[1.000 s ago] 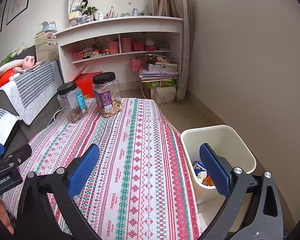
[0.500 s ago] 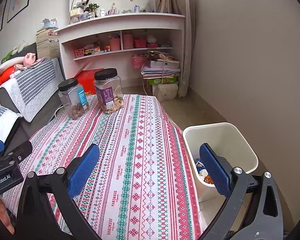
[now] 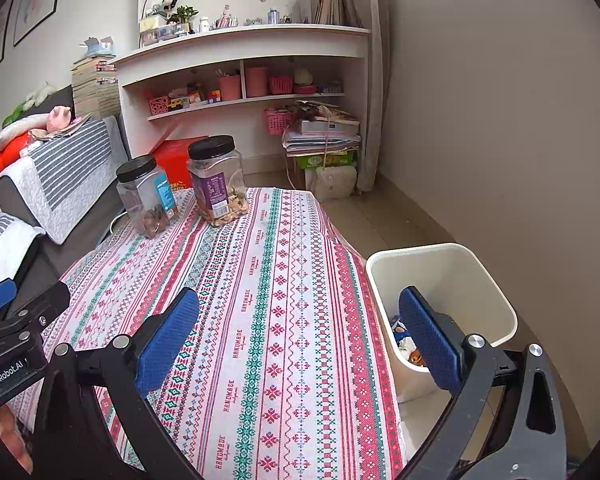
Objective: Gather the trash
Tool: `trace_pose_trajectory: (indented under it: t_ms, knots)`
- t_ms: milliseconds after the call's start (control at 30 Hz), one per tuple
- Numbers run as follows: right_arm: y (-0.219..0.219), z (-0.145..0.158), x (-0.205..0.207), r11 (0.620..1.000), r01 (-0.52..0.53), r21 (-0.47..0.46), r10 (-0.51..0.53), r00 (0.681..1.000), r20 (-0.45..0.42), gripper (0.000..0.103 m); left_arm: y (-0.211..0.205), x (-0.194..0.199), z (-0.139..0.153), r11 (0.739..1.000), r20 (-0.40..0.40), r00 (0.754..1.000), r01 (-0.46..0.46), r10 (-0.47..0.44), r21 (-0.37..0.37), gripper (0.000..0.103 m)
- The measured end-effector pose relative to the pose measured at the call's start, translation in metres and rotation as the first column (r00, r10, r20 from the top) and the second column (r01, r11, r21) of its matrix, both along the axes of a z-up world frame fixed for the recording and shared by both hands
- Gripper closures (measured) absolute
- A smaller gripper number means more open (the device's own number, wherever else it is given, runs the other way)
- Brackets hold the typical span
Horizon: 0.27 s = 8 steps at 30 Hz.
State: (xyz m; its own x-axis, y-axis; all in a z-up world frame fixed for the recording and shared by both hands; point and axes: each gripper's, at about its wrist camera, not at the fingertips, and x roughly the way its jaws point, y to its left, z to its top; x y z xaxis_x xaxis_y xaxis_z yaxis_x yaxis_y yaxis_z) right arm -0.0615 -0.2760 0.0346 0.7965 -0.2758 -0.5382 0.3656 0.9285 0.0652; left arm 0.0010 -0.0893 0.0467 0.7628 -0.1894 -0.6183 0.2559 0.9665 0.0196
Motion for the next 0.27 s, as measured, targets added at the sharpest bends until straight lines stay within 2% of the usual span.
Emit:
trace_pose_trajectory:
  t_ms: [267]
  knots:
    - [-0.0006, 0.0014, -0.0006, 1.000, 0.003, -0.003, -0.003, 1.000, 0.003, 0.007, 0.0001, 0.0022, -0.0020, 1.000, -0.025, 1.000, -0.004, 0.004, -0.012, 0.009]
